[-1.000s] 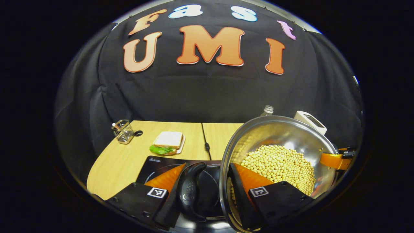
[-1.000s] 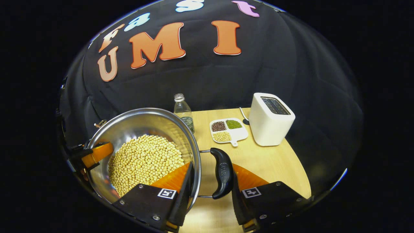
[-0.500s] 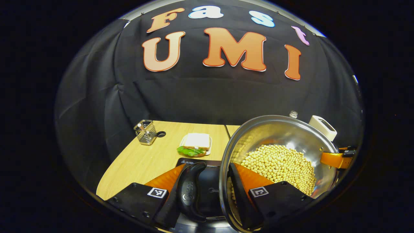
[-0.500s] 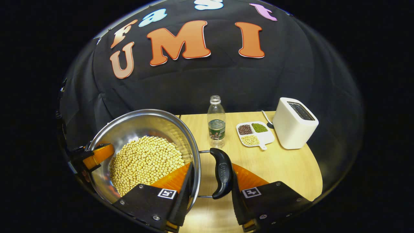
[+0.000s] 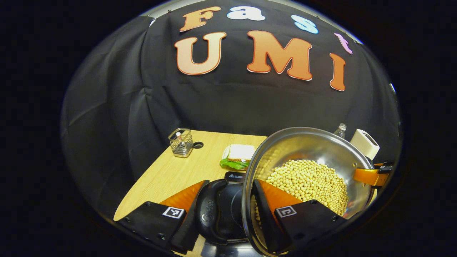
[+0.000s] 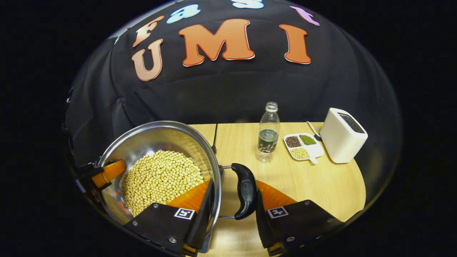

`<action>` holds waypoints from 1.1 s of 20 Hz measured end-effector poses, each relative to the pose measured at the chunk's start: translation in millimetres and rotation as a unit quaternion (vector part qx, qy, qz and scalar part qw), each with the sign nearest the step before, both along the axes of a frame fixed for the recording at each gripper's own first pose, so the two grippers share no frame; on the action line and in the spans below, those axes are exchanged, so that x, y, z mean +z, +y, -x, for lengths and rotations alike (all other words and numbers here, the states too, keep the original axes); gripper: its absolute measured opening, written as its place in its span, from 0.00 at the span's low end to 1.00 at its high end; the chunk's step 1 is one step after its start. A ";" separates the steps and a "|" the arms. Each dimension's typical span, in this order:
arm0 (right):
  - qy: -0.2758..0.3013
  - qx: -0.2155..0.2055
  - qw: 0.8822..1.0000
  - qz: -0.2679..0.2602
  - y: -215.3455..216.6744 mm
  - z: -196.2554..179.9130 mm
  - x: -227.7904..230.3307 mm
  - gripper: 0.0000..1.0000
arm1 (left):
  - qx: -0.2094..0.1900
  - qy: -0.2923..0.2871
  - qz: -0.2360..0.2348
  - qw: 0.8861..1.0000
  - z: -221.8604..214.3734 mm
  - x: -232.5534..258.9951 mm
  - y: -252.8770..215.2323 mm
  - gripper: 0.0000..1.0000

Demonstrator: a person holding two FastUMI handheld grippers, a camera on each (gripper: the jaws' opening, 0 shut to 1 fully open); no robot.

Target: First push the handle of the pot to place it horizontally, then grasp the pot with both hands and set it on the induction cooktop.

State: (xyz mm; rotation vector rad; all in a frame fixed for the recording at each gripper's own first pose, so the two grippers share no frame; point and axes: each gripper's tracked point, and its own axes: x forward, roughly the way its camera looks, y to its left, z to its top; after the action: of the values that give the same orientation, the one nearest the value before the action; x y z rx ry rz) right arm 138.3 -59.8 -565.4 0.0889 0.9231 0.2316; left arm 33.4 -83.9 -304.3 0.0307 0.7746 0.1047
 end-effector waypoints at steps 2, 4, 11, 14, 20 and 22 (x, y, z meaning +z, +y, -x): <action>-0.001 0.002 1.000 0.001 2.6 5.0 2.8 0.59 | 0.004 0.002 0.002 1.000 0.8 -2.0 -1.2 0.75; -0.003 0.007 1.000 0.008 2.5 5.3 2.7 0.59 | 0.007 0.005 0.003 1.000 1.2 -2.7 -1.8 0.78; 0.006 0.009 1.000 0.020 5.9 6.8 -0.6 0.59 | 0.013 0.025 0.015 0.999 3.7 -1.0 -1.8 0.78; 0.007 0.008 1.000 0.024 5.4 8.4 0.8 0.59 | 0.014 0.031 0.021 0.999 2.6 -1.6 -1.7 0.76; 0.018 0.006 0.999 0.032 1.2 8.1 9.4 0.59 | 0.013 0.039 0.026 0.999 2.7 -6.1 -2.7 0.79; 0.025 0.004 0.999 0.034 1.6 9.4 8.8 0.59 | 0.012 0.045 0.026 0.999 3.1 -5.9 -3.7 0.79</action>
State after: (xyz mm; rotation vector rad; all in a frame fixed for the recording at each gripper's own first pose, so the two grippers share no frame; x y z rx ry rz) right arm 128.9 -58.2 -556.6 0.0283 0.9811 0.2069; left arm 30.3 -87.5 -310.2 -0.0237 0.8681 0.1068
